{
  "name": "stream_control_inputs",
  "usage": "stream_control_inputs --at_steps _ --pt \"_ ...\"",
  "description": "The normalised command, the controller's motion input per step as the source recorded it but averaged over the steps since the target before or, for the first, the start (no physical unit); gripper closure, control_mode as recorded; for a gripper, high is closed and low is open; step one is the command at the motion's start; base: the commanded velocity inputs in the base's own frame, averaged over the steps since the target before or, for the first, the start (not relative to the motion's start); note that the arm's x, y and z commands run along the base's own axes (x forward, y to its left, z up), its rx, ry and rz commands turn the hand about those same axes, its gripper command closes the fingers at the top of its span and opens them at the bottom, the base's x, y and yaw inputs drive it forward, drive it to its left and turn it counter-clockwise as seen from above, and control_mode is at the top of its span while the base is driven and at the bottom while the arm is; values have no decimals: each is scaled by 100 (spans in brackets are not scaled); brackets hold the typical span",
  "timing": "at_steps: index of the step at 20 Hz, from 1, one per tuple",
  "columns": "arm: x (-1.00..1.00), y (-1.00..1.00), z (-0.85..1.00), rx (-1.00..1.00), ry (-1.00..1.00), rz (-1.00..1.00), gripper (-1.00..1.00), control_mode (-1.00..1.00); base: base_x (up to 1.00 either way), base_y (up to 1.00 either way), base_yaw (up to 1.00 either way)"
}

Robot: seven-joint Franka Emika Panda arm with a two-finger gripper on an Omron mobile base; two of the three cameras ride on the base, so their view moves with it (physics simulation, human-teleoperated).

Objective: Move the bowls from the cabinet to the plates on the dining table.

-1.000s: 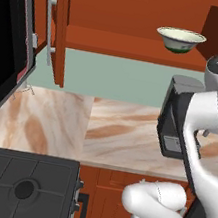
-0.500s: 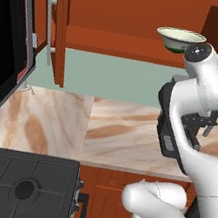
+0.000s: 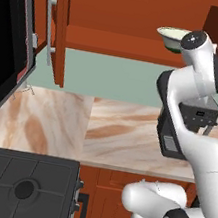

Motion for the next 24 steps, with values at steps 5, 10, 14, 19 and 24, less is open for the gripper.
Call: stream_control_inputs --at_steps 5,10,14,19,24 --pt "33 0 24 0 0 -1 -100 -100 0 0 0" --pt "33 0 22 0 0 0 -100 -100 0 0 0" --pt "44 0 12 0 0 0 -100 -100 0 0 0" --pt "53 0 10 0 0 0 -100 -100 0 0 0" --pt "51 0 14 0 0 0 -100 -100 0 0 0"
